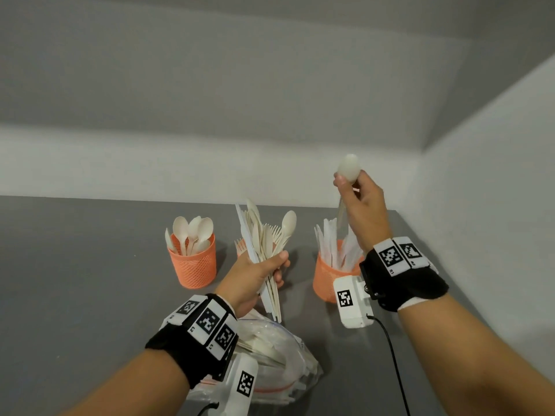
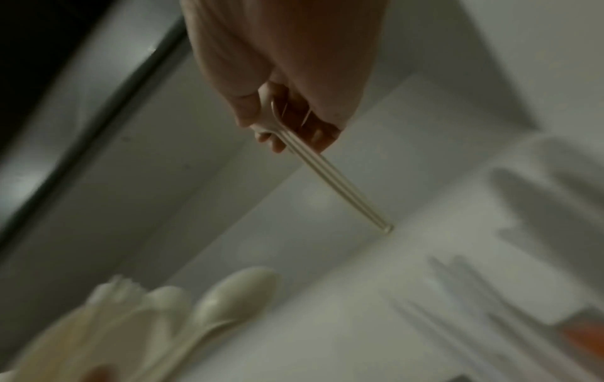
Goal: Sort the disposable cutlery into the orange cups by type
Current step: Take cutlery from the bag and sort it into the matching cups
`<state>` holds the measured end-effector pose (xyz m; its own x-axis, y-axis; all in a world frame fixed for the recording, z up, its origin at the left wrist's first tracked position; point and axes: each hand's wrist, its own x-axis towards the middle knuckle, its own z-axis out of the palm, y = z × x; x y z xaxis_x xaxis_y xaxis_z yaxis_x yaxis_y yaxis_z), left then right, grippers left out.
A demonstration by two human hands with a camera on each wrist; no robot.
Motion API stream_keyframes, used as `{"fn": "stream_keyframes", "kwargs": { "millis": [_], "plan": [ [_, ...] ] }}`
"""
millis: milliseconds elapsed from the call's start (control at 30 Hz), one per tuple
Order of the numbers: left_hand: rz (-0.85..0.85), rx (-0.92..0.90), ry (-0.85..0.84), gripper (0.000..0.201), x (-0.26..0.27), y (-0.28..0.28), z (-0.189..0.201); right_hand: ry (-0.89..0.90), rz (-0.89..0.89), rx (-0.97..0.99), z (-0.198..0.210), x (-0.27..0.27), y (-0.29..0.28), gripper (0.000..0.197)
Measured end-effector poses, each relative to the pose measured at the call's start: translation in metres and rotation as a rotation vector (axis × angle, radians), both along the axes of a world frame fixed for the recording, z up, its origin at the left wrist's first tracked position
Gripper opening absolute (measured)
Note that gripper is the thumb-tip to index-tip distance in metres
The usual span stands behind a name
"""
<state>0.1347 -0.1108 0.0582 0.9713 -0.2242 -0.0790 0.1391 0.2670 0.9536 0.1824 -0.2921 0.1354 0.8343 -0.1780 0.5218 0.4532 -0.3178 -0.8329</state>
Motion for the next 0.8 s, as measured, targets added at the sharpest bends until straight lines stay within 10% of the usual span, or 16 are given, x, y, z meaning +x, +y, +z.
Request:
{"fn": "stream_keyframes", "kwargs": {
  "millis": [233, 600, 800],
  "plan": [
    [0.029, -0.110, 0.012, 0.036, -0.007, 0.007, 0.005, 0.245, 0.203, -0.156, -0.020, -0.026, 0.054, 0.018],
    [0.074, -0.094, -0.116, 0.010, -0.019, 0.022, 0.006, 0.403, 0.251, -0.225, -0.032, -0.037, 0.098, 0.025],
    [0.359, 0.209, -0.180, 0.013, -0.012, 0.029, -0.002, 0.085, 0.136, -0.233, -0.030, -0.061, 0.118, 0.020]
  ]
}}
